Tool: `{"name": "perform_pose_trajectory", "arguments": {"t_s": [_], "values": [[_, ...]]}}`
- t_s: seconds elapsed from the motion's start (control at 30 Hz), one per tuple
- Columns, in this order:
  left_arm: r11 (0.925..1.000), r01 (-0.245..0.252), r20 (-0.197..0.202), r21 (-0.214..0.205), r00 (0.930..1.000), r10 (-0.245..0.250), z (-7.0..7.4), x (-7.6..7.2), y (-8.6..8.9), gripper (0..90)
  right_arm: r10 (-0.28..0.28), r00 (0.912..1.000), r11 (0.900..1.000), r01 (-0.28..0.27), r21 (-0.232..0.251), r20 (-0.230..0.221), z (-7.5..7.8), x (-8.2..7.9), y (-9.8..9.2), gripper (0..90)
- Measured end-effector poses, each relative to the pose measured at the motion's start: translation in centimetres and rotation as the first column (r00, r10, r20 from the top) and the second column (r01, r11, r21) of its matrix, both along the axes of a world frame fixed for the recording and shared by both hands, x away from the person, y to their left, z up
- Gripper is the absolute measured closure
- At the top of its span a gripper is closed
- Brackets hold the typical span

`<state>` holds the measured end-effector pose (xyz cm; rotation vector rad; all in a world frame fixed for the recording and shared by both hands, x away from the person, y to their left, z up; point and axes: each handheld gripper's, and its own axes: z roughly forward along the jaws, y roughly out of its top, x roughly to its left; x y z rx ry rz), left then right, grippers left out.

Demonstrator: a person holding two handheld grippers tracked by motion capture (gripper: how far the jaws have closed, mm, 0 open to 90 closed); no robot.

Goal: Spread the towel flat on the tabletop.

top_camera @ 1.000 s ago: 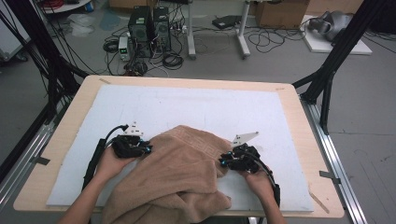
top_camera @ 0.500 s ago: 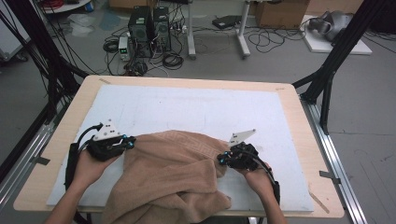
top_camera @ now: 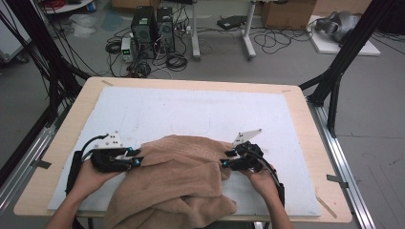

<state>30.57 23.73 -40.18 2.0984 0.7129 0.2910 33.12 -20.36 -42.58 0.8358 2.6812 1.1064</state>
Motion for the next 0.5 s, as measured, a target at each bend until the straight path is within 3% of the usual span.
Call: {"name": "perform_pose_trajectory", "arguments": {"t_s": [0.1, 0.17, 0.2, 0.3, 0.33, 0.4, 0.5], "values": [[0.9983, -0.052, 0.013, -0.026, 0.9986, 0.052, 0.5, 1.5, -0.1, 65.2, -0.017, 0.9999, 0.9998, 0.017, 0.006, 0.002, 0.0, 0.3, -0.3, 56.2], [0.9968, -0.077, 0.023, -0.022, 0.9967, 0.078, 0.5, 2.3, -0.6, 58.2, -0.023, 0.9997, 0.9997, 0.023, 0.009, -0.009, -0.1, 0.4, -0.3, 54.1], [0.9964, -0.084, 0.023, -0.003, 0.9962, 0.084, 0.4, 2.6, -0.9, 51.8, -0.02, 0.9997, 0.9998, 0.02, 0.003, -0.01, -0.3, 0.5, -0.3, 52.7], [0.9959, -0.075, -0.03, 0.05, 0.9966, 0.077, -0.5, 3.5, -1.8, 50.2, -0.017, 0.9992, 0.9995, 0.016, -0.026, -0.035, -0.8, 0.7, 0.1, 51.7], [0.9956, -0.061, -0.053, 0.071, 0.9965, 0.065, -0.8, 3.7, -2.0, 52.0, -0.02, 0.9995, 0.9991, 0.019, -0.037, -0.026, -0.9, 0.7, 0.3, 53.6], [0.9931, -0.027, -0.083, 0.114, 0.9959, 0.036, -1.5, 3.8, -2.4, 64.8, -0.008, 0.9999, 0.9986, 0.008, -0.053, -0.007, -0.9, 0.7, 0.4, 63.4], [0.9911, 0.018, -0.09, 0.132, 0.996, -0.006, -1.7, 3.3, -3.0, 79.5, 0.022, 0.9995, 0.9991, -0.023, -0.034, -0.022, -1.0, 0.8, 0.4, 80.2]]}}
